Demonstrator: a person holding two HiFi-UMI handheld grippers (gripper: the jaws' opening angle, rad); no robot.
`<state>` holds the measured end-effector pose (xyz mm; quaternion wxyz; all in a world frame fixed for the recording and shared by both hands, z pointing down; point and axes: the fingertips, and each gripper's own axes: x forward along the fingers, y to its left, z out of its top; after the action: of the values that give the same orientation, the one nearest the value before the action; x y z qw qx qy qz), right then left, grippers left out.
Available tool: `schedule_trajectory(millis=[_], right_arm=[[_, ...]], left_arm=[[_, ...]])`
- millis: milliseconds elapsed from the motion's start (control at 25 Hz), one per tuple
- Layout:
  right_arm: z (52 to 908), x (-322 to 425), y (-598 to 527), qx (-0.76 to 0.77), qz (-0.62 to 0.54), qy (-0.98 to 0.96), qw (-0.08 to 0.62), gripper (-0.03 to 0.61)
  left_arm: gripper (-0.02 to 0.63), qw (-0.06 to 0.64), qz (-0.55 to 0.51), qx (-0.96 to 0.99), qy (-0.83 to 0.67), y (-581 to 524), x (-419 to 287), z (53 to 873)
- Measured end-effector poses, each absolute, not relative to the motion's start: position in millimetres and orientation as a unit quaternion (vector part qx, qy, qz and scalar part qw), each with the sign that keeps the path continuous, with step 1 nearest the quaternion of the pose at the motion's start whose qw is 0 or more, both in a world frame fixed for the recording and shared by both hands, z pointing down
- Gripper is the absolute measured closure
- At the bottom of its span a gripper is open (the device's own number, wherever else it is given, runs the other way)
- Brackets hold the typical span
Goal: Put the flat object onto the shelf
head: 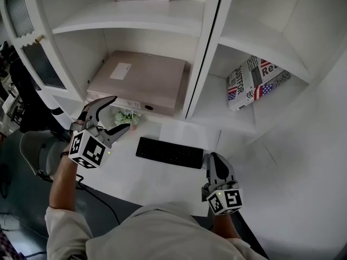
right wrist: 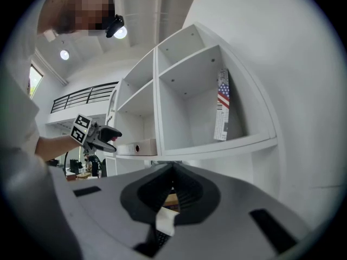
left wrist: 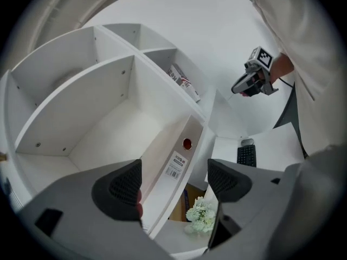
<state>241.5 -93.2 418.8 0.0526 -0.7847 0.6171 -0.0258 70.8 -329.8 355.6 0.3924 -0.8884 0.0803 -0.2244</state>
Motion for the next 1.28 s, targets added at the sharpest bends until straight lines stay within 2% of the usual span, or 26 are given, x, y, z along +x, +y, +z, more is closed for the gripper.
schedule_trajectory(millis=[320, 480, 680, 880, 1040, 1280], right_arm=[[412, 223, -95, -0.771, -0.019, 0.635, 0.053, 0.575], [409, 213, -96, -0.763, -0.015, 0.644, 0.054, 0.575], [404, 202, -97, -0.753, -0.010, 0.655, 0.054, 0.575], [400, 192, -99, -0.744, -0.007, 0.665, 0.055, 0.575], [397, 185, -99, -0.737, -0.002, 0.674, 0.053, 0.575], [394, 174, -102, -0.723, 0.003, 0.689, 0.050, 0.575]], left_arm=[[0.302, 0.301, -0.176, -0.930, 0.116, -309, 35, 353], [0.373, 0.265, -0.148, -0.943, 0.138, -298, 19, 351], [0.413, 0.219, -0.124, -0.955, 0.159, -284, 0, 354], [0.486, 0.183, -0.100, -0.961, 0.183, -275, -15, 358], [0.506, 0.152, -0.090, -0.964, 0.197, -269, -26, 363], [0.574, 0.115, -0.076, -0.964, 0.230, -264, -44, 374]])
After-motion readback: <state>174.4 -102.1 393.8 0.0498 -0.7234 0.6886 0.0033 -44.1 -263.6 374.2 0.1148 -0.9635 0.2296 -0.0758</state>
